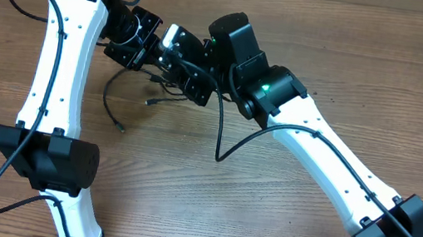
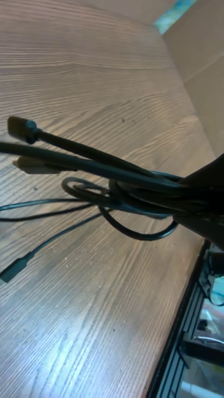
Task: Untangle cables
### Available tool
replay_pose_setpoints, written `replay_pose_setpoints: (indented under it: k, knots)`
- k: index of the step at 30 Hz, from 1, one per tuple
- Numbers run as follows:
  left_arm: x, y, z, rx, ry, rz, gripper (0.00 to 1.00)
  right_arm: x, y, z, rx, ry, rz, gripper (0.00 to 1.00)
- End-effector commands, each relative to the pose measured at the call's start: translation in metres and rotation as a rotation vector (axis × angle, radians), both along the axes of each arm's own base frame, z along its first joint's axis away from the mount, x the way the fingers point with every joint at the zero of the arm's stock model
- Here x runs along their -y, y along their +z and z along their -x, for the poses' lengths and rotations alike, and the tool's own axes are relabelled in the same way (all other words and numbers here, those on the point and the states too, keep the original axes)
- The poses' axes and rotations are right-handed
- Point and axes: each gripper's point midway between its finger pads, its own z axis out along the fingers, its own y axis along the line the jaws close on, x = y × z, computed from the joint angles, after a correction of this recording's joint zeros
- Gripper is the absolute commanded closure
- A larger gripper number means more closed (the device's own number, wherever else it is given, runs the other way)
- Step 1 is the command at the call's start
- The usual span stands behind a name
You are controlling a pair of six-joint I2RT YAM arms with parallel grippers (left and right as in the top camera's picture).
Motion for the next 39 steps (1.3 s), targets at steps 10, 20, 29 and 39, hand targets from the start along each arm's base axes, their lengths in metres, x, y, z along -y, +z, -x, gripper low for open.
replay_pose_setpoints:
  k: [10, 20, 29, 39]
  knots:
    - [0.008, 0.015, -0.005, 0.075, -0.028, 0.042, 0.78, 0.001, 0.014, 0.002, -0.035, -0.042, -0.037, 0.96]
    - [-0.005, 0.013, -0.008, 0.074, -0.003, 0.016, 0.02, 0.045, 0.032, -0.039, -0.310, -0.238, -0.252, 0.96]
    - [0.003, 0.016, -0.005, 0.065, -0.012, 0.061, 0.12, 0.067, 0.054, -0.053, -0.363, -0.202, -0.376, 0.96]
    - [0.004, 0.017, -0.007, 0.038, 0.062, 0.087, 0.23, 0.056, 0.073, -0.037, -0.366, -0.055, -0.438, 0.96]
